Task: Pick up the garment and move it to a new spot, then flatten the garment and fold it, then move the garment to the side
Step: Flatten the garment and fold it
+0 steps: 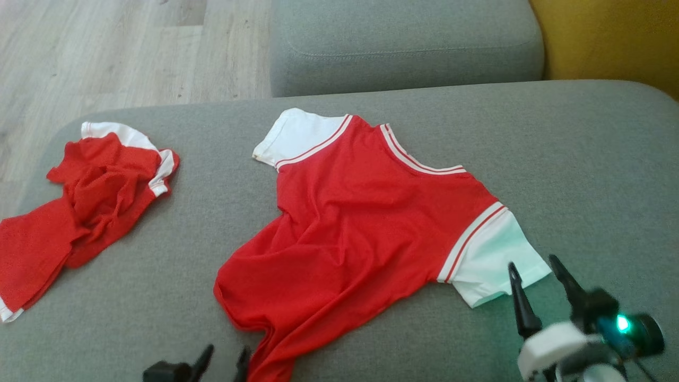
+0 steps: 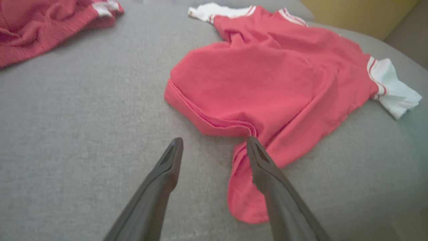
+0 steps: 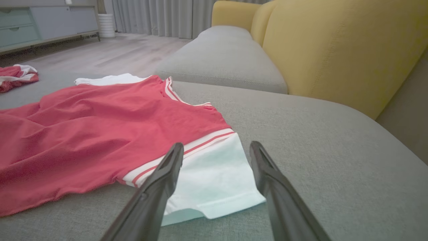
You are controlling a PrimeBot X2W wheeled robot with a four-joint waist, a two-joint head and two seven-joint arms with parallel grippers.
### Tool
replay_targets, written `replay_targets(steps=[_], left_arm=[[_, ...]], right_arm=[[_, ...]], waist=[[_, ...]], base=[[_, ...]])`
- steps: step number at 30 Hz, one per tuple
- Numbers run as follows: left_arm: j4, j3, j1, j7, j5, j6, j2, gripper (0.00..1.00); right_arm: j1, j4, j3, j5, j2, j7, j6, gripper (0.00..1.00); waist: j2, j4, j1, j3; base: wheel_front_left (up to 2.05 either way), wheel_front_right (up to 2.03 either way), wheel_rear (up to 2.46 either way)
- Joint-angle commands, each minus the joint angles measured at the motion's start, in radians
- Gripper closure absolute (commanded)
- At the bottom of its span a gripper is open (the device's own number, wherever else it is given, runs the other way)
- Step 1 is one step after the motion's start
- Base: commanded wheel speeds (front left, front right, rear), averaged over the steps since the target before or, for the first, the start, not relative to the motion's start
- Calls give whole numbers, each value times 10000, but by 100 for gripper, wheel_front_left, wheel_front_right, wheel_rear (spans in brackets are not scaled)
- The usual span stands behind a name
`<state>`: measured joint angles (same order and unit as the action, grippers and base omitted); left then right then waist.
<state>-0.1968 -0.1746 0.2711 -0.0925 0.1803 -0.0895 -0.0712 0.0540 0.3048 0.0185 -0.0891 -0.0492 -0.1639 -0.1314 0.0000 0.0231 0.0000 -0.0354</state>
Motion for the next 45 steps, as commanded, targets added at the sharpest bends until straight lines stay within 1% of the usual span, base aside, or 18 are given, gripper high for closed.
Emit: replay_targets(steps=[1,7,10,12,17,21,36,40,45], left_arm=[[515,242,-234,304,122,-61,-85,0],[2060,-252,453,2912,832,-239,-418,0],[2607,-314,640,3705,1280,-276,-529,0],[2706,-316,589,3953,1219,-263,-689,0],[2453,-369,187,3937,1145,-235,-740,0],[2149,-586,-74,3782,1096,-275,-805,0],[1554,-988,-626,3675,1086,-311,-884,0],[1478,-1040,-727,3659,1082,-314,-902,0],[1364,-1176,-807,3696,1112,-322,-916,0]], right_arm=[[-679,-257,-308,30,-263,215,7,0],[-1190,186,-442,405,-1070,2283,7,0],[-1431,380,-404,535,-1368,3173,7,0],[-1623,509,-342,675,-1456,3670,7,0],[-2106,625,-357,759,-1591,4200,7,0],[-2369,751,-388,779,-1600,4416,7,0],[-2902,1291,-552,1009,-1683,4752,7,0],[-3040,1554,-672,1086,-1682,4901,7,0],[-3179,2085,-1111,1486,-1714,5428,7,0]], waist=[[0,25,0,8],[0,154,0,166],[0,205,0,304],[0,229,0,453],[0,201,0,834],[0,138,0,1024],[0,45,0,1462],[0,43,0,1512],[0,74,0,1548]], base=[[0,0,0],[0,0,0],[0,0,0],[0,0,0],[0,0,0],[0,0,0],[0,0,0],[0,0,0],[0,0,0]])
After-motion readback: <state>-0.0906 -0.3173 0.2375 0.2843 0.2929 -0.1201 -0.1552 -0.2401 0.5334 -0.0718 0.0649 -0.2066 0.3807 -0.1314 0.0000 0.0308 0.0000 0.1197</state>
